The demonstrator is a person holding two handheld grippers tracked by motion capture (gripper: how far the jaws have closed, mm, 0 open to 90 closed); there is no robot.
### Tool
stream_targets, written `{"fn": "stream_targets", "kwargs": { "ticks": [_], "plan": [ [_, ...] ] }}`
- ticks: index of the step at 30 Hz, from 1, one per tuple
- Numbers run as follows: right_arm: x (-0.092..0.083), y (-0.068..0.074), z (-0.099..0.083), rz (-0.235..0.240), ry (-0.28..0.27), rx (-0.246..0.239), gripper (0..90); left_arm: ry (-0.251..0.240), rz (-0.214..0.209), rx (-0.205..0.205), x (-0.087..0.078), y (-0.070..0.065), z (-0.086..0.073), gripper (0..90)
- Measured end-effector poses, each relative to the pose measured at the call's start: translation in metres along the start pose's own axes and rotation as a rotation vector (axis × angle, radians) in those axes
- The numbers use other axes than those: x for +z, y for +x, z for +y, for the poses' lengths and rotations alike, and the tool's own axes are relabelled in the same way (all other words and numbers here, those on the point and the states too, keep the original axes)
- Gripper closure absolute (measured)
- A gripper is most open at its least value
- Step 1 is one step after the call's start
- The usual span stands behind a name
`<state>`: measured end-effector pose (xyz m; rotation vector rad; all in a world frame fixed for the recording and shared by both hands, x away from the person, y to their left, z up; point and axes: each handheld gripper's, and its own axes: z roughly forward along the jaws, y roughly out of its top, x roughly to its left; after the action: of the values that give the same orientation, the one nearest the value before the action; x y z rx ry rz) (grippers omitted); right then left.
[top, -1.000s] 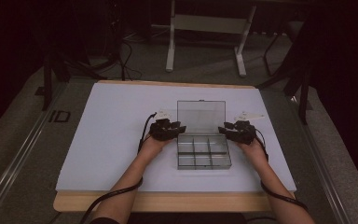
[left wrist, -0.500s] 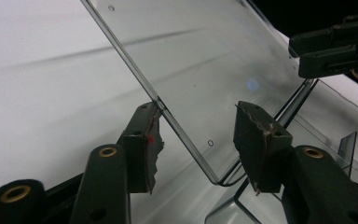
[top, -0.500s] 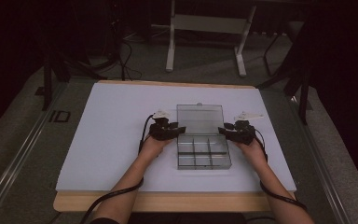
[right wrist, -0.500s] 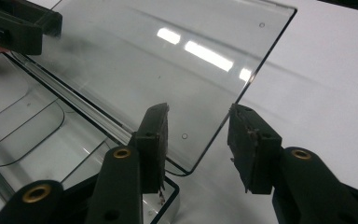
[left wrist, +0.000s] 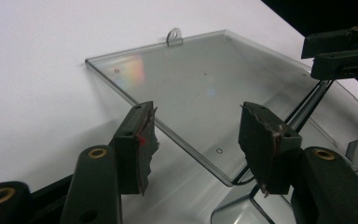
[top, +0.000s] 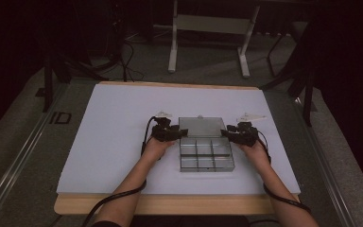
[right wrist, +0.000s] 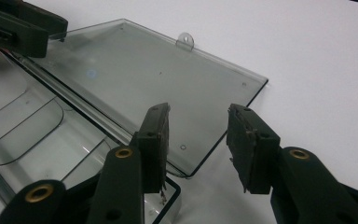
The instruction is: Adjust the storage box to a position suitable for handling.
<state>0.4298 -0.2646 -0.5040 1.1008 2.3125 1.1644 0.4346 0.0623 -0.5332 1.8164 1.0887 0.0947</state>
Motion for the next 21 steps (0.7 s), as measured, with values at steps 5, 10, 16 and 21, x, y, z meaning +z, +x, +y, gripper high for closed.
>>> {"fn": "stream_targets", "kwargs": {
  "ticks": [5,10,16,21],
  "plan": [
    [0.000,0.000,0.001,0.005,0.008,-0.004,58.8,0.005,0.012,0.023,-0.001,-0.002,0.001,46.1],
    [-0.001,0.001,0.003,0.011,0.016,-0.008,58.7,0.008,0.024,0.063,-0.004,-0.006,0.004,46.1],
    [-0.005,0.002,0.006,0.014,0.022,-0.019,58.2,0.030,0.054,0.145,-0.013,-0.012,0.008,45.2],
    [-0.009,0.001,0.008,0.007,0.021,-0.019,58.4,0.045,0.052,0.153,-0.021,-0.012,0.008,32.1]
  ]
}}
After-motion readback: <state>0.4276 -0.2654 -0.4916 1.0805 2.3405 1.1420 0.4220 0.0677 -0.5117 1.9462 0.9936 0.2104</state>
